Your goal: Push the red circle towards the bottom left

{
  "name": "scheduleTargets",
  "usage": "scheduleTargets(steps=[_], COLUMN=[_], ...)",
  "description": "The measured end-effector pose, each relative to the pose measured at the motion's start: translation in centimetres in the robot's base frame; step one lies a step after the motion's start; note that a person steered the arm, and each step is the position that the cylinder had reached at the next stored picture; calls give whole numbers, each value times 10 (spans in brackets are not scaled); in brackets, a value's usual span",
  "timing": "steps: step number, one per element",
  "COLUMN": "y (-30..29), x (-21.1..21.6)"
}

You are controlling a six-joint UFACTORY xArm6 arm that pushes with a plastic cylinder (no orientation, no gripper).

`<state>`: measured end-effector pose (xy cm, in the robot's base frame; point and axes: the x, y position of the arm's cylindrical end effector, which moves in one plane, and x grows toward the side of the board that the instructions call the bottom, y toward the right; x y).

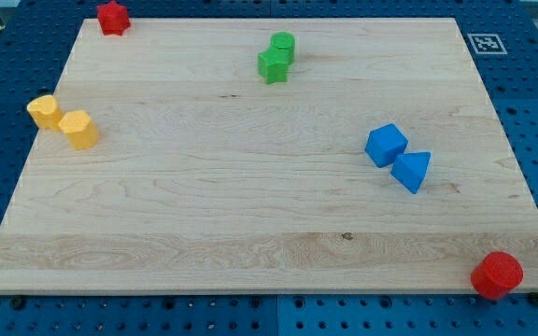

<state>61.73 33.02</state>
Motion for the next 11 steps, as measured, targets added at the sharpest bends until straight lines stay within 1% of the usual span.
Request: scheduleTargets(steps=[3,5,8,9,10,11], y=[-24,-81,-94,-113,-162,-195], x=[1,1,1,1,1,1])
